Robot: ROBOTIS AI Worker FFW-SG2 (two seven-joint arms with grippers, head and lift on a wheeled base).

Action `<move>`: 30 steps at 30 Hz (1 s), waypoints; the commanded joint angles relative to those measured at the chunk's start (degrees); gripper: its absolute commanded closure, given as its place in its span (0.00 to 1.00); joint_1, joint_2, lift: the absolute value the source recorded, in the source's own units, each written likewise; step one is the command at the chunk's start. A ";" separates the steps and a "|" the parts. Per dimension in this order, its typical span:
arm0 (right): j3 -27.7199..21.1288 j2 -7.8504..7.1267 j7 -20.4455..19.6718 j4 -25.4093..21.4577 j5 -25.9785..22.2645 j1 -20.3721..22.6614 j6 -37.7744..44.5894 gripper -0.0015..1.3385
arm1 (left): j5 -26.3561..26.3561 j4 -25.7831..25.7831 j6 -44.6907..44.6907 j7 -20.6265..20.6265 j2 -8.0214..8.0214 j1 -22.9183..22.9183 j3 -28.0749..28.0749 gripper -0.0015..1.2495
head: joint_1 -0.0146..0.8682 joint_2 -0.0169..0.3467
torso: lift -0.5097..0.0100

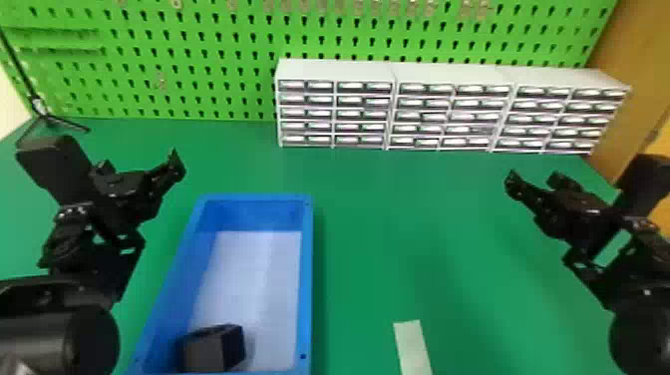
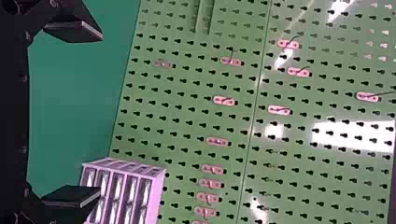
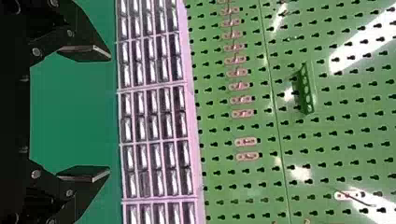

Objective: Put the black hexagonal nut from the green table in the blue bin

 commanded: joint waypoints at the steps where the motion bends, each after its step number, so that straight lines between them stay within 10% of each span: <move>1: 0.64 0.43 -0.07 0.01 -0.09 0.01 0.00 0.31 | -0.03 0.00 0.00 0.00 0.00 0.00 -0.30 0.10 | 0.80 0.07 | 0.79; 30: 2.04 1.48 0.02 0.18 1.14 0.01 -0.44 0.31 | -0.38 0.09 -0.18 0.00 0.00 0.53 -0.39 0.10 | 0.80 0.07 | 0.79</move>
